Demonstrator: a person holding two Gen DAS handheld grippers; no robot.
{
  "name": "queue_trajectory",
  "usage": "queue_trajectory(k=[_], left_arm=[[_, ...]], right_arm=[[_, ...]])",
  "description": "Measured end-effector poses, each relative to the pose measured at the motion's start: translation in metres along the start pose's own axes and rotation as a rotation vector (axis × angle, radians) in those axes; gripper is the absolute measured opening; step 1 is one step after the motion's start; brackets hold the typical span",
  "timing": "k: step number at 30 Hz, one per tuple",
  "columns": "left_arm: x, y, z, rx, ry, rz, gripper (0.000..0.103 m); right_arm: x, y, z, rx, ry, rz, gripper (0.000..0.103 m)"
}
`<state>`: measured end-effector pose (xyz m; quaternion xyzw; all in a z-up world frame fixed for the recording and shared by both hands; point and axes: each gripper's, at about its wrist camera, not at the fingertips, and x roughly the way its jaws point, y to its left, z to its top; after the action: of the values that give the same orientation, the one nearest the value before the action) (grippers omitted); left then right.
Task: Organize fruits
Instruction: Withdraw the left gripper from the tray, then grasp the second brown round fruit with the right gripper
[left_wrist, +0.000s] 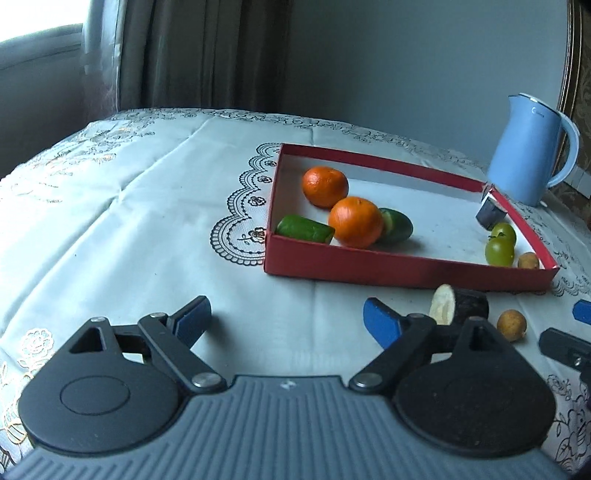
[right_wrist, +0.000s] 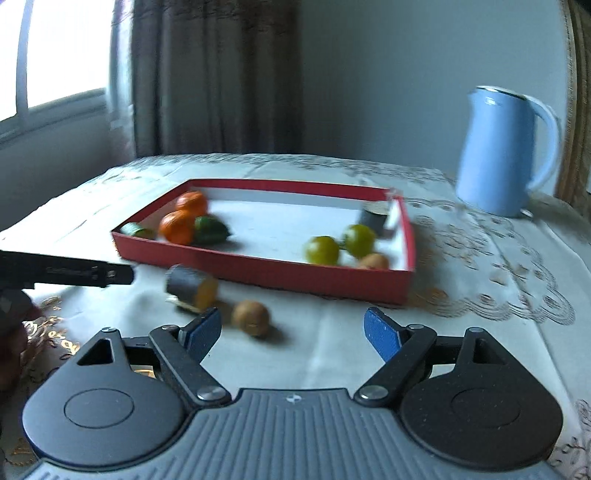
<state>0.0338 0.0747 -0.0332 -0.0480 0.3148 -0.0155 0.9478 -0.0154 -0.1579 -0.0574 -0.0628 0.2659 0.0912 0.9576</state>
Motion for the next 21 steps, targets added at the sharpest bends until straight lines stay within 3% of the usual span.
queue_trajectory(k=[4,9,11,21], left_arm=[[0.000,-0.004,-0.002,0.021,0.004,0.009,0.090],[0.002,-0.007,-0.002,0.034,0.009,0.016,0.092],[0.003,-0.009,-0.002,0.047,0.013,0.024,0.093],[0.005,-0.010,-0.002,0.061,0.018,0.025,0.097]], right_arm=[[0.014,0.010,0.002,-0.013,0.026,0.017,0.065],[0.026,0.018,0.004,-0.026,0.052,0.019,0.055],[0.029,0.019,0.003,-0.032,0.066,0.023,0.045],[0.040,0.027,0.002,-0.050,0.080,0.028,0.026]])
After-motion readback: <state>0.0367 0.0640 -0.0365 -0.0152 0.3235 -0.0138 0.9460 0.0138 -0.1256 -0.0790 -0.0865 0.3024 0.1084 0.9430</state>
